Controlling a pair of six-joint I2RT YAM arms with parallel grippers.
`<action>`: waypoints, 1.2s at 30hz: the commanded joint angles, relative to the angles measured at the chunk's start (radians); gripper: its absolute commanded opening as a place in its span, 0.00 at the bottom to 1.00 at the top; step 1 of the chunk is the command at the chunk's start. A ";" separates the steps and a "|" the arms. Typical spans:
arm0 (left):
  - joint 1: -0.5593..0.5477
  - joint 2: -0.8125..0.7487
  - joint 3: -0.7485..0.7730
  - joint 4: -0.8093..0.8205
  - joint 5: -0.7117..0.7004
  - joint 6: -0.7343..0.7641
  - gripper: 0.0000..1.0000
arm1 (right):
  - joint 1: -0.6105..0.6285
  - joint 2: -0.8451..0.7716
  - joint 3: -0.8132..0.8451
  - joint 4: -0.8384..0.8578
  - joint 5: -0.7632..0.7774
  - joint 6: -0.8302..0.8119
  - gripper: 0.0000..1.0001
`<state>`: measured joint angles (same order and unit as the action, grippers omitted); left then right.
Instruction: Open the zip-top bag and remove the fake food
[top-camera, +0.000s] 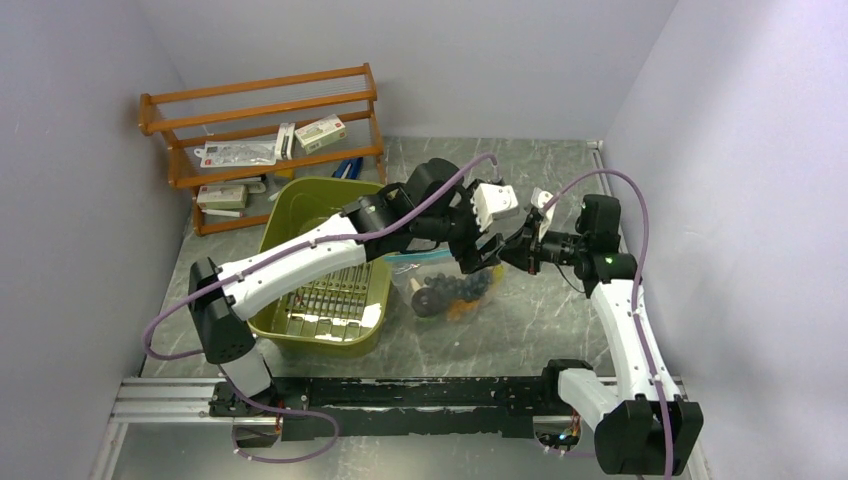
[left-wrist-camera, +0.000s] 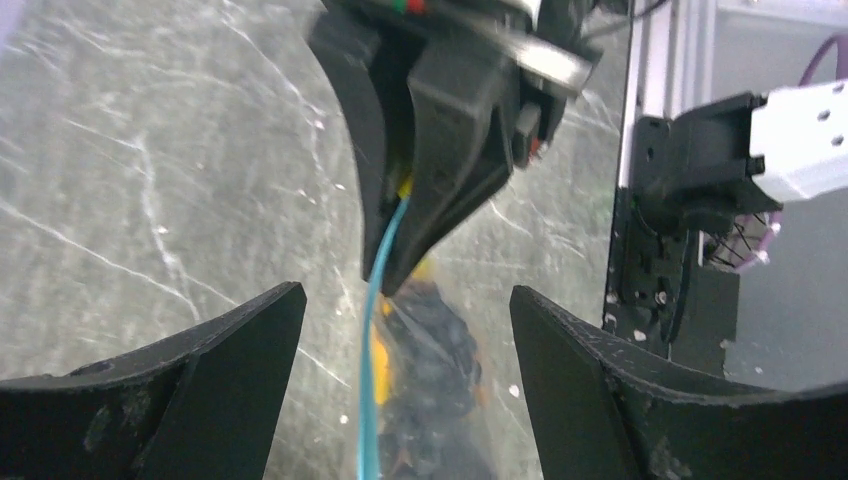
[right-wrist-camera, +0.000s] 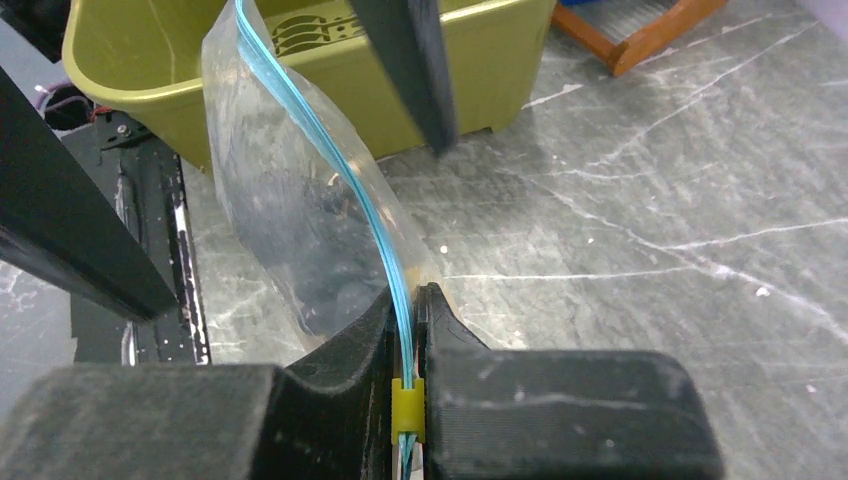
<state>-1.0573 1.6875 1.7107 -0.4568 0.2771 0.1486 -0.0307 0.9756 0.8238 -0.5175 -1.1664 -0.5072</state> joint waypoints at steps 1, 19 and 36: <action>0.003 -0.023 -0.032 0.006 0.092 -0.023 0.88 | 0.003 0.017 0.079 -0.080 -0.035 -0.094 0.00; 0.042 0.044 -0.018 -0.093 0.054 0.005 0.21 | 0.003 -0.060 0.036 -0.065 -0.064 -0.089 0.00; 0.066 -0.167 -0.273 0.108 0.021 0.071 0.07 | -0.002 0.050 0.000 -0.075 -0.115 -0.260 0.48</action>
<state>-0.9977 1.5497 1.4338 -0.4324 0.2729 0.1879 -0.0315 0.9798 0.8558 -0.5613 -1.2194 -0.6418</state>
